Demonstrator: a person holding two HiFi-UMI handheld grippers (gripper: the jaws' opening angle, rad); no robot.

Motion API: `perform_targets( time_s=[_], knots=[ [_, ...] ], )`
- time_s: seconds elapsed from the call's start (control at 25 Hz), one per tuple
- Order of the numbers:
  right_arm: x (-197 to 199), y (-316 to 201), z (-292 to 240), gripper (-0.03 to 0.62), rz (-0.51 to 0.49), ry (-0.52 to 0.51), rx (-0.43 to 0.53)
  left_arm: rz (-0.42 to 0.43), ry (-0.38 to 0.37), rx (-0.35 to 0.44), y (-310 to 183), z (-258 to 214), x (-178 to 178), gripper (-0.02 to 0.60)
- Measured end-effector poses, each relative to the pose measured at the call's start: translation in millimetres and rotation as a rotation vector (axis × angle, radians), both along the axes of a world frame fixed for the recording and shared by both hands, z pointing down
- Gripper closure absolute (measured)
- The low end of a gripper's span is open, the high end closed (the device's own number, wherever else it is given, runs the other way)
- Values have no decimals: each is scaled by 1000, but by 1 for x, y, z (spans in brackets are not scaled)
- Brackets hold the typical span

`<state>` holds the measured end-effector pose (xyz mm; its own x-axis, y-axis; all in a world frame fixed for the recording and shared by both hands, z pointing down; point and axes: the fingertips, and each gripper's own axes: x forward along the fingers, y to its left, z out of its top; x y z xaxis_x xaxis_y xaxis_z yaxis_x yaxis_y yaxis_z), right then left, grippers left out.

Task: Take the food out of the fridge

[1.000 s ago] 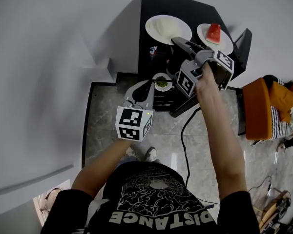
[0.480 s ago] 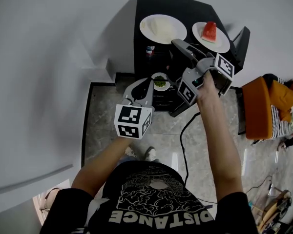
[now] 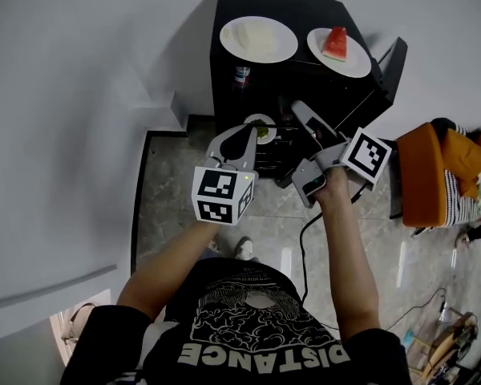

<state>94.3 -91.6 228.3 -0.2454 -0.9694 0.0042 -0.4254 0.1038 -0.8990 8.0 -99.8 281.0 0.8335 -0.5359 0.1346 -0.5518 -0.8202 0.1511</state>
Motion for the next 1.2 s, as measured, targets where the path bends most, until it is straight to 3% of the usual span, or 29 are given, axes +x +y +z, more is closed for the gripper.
perform_targets(
  time_s=[0.28,0.56,0.92,1.2],
  knots=[
    [4,42,48,571,90,580,-135,23,-12,-13,25,7,21,580],
    [-3,60,76,577,75,947,-192,29,-42,-29,44,21,35,580],
    [-9,61,92,577,41,946,-202,30,-66,-55,48,33,38,581],
    [-10,55,117,577,0,681,-177,12,-52,-70,46,48,37,580]
  ],
)
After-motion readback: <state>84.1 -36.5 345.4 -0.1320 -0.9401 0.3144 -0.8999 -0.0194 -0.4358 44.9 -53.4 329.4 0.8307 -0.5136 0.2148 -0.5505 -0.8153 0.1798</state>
